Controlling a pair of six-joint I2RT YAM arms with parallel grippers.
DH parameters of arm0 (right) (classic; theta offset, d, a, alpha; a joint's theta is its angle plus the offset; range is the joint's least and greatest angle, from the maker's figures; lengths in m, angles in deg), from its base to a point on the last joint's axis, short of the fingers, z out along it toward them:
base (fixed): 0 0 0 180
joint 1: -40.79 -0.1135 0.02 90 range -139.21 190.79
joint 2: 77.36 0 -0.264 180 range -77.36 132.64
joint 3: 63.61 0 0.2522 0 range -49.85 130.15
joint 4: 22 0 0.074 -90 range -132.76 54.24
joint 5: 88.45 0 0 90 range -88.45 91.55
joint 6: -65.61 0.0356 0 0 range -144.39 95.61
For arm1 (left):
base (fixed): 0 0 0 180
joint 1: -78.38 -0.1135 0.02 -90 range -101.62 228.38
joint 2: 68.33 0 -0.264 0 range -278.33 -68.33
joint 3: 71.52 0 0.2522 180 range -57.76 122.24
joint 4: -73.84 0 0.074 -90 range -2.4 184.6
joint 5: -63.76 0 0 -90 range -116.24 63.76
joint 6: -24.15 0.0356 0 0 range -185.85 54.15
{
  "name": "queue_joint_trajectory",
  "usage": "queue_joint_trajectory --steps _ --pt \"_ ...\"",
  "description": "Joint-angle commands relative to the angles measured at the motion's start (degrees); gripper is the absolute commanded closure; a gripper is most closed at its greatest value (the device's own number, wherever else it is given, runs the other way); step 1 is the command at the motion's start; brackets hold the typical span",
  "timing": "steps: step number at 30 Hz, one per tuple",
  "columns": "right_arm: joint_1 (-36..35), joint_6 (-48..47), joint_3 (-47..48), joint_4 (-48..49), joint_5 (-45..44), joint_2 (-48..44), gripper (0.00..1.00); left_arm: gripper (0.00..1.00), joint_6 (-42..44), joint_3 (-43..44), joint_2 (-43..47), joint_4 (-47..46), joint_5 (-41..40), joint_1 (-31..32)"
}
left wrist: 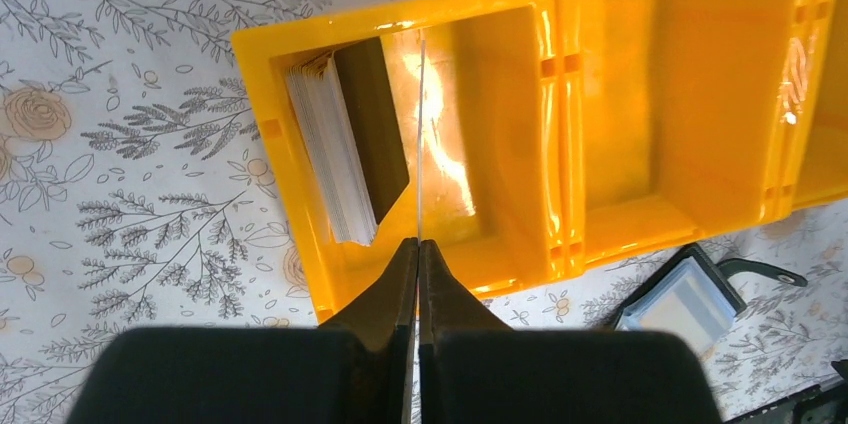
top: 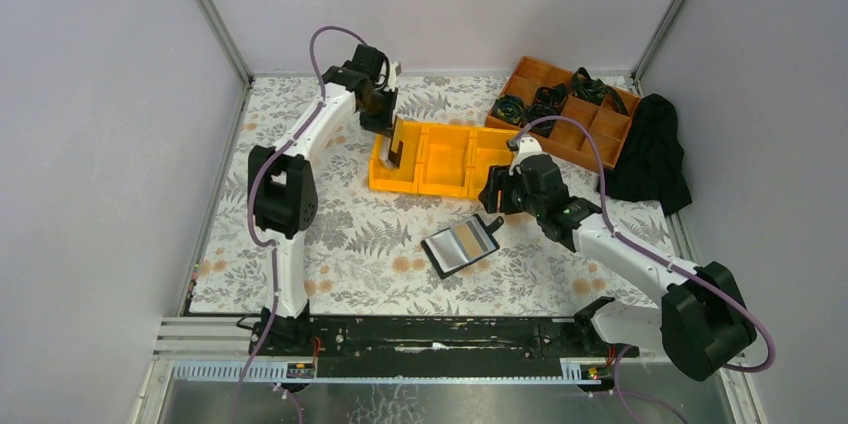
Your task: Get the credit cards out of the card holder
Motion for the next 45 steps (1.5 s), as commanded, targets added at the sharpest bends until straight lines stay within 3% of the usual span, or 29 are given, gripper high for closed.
queue_joint_trajectory --steps 1,31,45 --pt "-0.05 -0.63 2.78 1.48 0.95 0.78 0.35 1.00 1.44 0.10 -0.86 2.88 -2.54 0.04" --pt "-0.05 -1.12 2.86 1.04 0.78 2.42 0.34 1.00 0.78 9.60 -12.40 4.68 0.35 0.24" --pt "-0.04 -1.12 2.94 0.89 0.70 3.05 0.34 1.00 0.68 8.45 -13.17 5.13 -1.98 0.25"
